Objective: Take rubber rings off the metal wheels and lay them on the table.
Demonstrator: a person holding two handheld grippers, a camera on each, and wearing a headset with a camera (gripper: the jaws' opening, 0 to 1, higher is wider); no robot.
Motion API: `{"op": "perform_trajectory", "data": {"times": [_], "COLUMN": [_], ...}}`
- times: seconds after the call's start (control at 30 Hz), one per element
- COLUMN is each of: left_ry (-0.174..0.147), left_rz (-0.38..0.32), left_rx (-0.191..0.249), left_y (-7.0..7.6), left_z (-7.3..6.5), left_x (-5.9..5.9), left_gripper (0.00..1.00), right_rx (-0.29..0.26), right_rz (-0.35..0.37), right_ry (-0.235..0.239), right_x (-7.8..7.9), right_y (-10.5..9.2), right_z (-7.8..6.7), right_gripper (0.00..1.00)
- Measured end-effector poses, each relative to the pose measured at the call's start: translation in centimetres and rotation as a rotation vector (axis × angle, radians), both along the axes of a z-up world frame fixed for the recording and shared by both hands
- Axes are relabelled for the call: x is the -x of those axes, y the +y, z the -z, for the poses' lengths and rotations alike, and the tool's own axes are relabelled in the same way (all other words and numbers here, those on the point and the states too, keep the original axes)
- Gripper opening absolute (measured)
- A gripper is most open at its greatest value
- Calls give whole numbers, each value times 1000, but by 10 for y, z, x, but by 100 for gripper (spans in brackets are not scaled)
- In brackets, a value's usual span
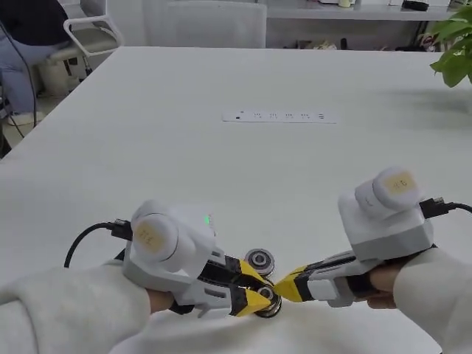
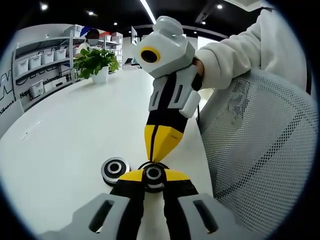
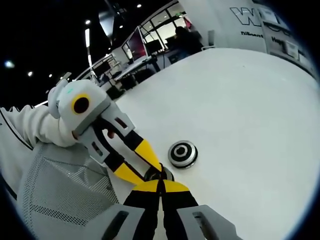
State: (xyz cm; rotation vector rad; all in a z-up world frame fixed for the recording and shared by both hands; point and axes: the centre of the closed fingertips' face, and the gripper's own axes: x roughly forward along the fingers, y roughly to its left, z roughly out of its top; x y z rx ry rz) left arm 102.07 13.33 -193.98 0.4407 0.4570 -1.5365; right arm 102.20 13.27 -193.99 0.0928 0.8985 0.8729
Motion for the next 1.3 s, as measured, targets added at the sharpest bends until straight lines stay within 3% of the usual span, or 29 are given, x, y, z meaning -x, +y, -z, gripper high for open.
{"op": "perform_trajectory", "data": {"times": [0.5,0.73,0.83,0.93,1.3], "left_ry": [47,37,8,5,-1], "left_rz": [-32,16,37,44,-3], "left_rx": [-30,-101,-137,-165,-144], "left_y": [-1,0,3,8,20], "left_z": [-1,0,-1,0,-22], "left_x": [1,11,15,16,8], "left_gripper": [10,21,25,26,33], "right_rx": [30,30,22,22,24], "right_rz": [-8,-15,-16,-20,-13], "right_ry": [-1,-2,-3,-5,-18], "right_x": [1,1,1,1,0], "right_y": [-2,-3,-2,-1,-4], "right_z": [3,2,0,-1,-5], "right_gripper": [0,0,0,0,0]}}
